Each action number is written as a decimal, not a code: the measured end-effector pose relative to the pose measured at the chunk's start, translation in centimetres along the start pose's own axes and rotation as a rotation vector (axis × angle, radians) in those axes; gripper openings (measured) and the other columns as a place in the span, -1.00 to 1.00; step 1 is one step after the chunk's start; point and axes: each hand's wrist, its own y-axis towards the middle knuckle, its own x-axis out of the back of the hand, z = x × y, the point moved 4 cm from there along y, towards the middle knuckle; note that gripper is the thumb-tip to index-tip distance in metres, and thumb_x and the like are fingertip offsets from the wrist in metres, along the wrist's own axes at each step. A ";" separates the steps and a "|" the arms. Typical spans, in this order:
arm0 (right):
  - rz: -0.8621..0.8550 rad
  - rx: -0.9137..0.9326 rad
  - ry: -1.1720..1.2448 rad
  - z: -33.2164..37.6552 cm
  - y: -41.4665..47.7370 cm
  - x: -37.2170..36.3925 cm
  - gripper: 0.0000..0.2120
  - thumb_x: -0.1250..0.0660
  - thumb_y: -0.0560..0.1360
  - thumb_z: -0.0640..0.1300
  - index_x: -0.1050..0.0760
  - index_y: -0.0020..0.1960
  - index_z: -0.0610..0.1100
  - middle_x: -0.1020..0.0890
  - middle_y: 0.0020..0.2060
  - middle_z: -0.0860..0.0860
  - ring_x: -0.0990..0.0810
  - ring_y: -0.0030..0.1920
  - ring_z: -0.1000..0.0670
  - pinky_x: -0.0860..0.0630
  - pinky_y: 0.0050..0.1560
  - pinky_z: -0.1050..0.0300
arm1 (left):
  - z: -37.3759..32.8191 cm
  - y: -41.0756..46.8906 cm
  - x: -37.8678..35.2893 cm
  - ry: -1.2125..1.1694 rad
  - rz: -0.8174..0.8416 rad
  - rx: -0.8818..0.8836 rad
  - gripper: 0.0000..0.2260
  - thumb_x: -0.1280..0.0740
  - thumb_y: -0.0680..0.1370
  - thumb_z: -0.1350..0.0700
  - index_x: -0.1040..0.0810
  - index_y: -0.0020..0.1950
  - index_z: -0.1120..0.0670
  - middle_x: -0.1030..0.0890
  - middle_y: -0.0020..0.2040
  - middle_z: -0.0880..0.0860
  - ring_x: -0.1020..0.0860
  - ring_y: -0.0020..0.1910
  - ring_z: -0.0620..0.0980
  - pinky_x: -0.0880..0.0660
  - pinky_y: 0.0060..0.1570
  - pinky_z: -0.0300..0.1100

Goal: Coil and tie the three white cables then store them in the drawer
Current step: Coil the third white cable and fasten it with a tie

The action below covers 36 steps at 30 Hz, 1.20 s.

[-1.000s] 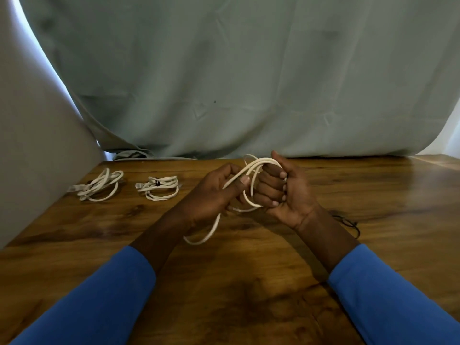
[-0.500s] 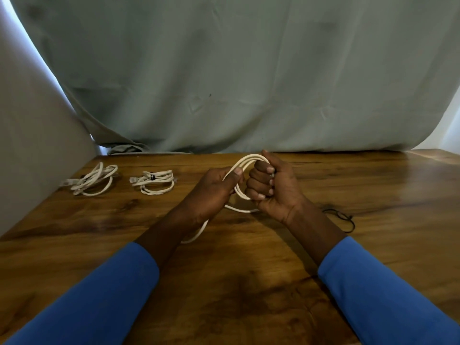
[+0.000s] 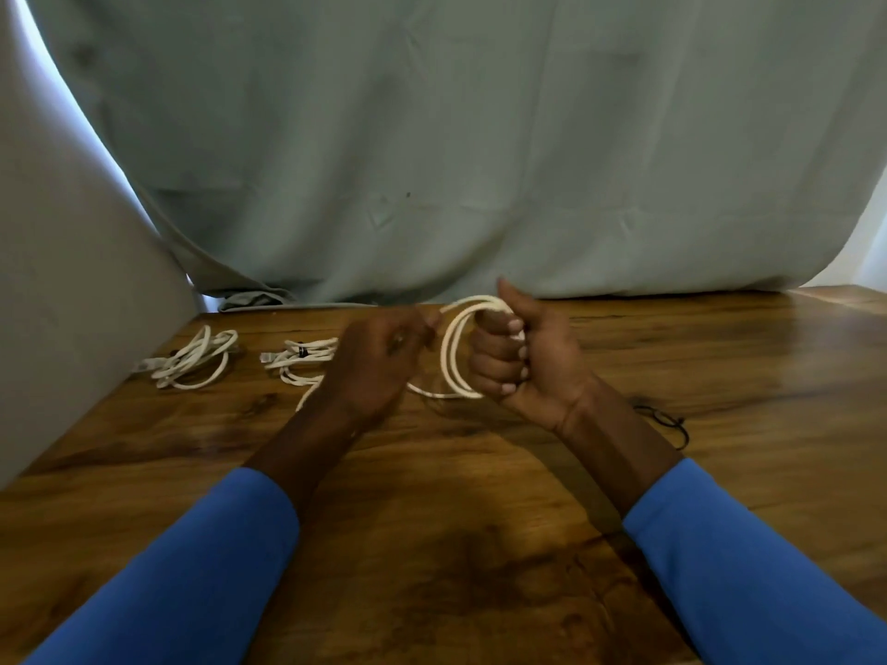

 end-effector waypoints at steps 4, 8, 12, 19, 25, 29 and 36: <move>-0.001 0.263 0.240 2.4 -0.4 1.3 -0.49 0.00 0.70 0.07 -0.37 -0.37 -0.04 -0.28 -0.59 0.09 -0.18 -0.62 0.10 -0.14 -0.50 0.21 | -1.3 -0.8 -3.6 0.426 0.363 -0.083 -0.77 -0.21 0.68 -0.12 -0.49 0.28 -0.09 -0.66 0.09 -0.03 -0.60 0.03 0.01 -0.47 -0.04 -0.04; -0.249 0.557 0.278 5.0 -1.2 3.0 -0.56 -0.05 0.72 0.05 -0.36 -0.29 -0.07 -0.33 -0.53 0.06 -0.30 -0.55 0.09 -0.29 -0.46 0.21 | -3.9 -1.4 -5.5 0.540 0.500 -0.157 -0.74 -0.26 0.65 -0.12 -0.38 0.33 -0.17 -0.56 -0.04 -0.11 -0.51 -0.05 -0.05 -0.32 -0.11 -0.10; -0.694 0.792 -0.550 5.9 -2.5 3.8 -0.60 -0.03 0.77 0.00 -0.37 -0.18 -0.11 -0.44 -0.44 -0.01 -0.41 -0.46 0.07 -0.40 -0.38 0.18 | -5.4 -2.0 -5.8 0.537 0.535 -0.190 -0.88 -0.27 0.64 -0.08 -0.51 0.15 -0.15 -0.61 -0.07 -0.08 -0.57 -0.04 -0.01 -0.32 -0.15 -0.11; -0.579 0.499 -1.653 2.9 -1.3 4.0 -0.58 -0.10 0.74 0.08 -0.43 -0.22 -0.08 -0.55 -0.38 0.02 -0.56 -0.29 -0.02 -0.44 -0.17 -0.03 | -5.9 -0.4 -1.7 0.748 0.127 -0.474 -0.70 -0.21 0.66 -0.19 -0.63 -0.06 -0.06 -0.68 -0.23 0.02 -0.63 -0.22 0.13 -0.26 -0.21 -0.08; -0.295 0.030 -0.809 0.0 -0.1 2.9 -0.49 -0.09 0.73 0.06 -0.40 -0.33 -0.15 -0.30 -0.57 0.03 -0.21 -0.59 0.10 -0.16 -0.51 0.25 | -3.2 1.0 1.3 0.782 -0.009 -0.486 -0.36 0.00 0.58 -0.45 -0.58 -0.26 0.00 -0.62 -0.38 0.00 -0.57 -0.38 0.10 -0.36 -0.05 -0.04; 0.061 -0.137 -0.235 -0.7 -0.4 1.2 -0.54 -0.14 0.61 0.12 -0.38 -0.40 -0.06 -0.16 -0.59 0.07 -0.09 -0.61 0.11 0.01 -0.53 0.19 | -2.5 1.2 1.6 0.657 -0.053 -0.491 -0.47 -0.08 0.62 -0.34 -0.57 -0.24 0.01 -0.58 -0.41 0.02 -0.56 -0.40 0.15 -0.33 -0.10 -0.07; 0.193 0.165 0.148 1.5 -0.6 0.6 -0.55 -0.07 0.69 0.09 -0.32 -0.34 -0.03 -0.15 -0.57 0.09 -0.10 -0.59 0.07 -0.11 -0.46 0.14 | -1.0 0.8 -0.4 0.688 0.091 -0.379 -0.63 -0.14 0.64 -0.22 -0.44 0.30 -0.02 -0.71 -0.17 0.05 -0.66 -0.18 0.19 -0.41 -0.07 0.00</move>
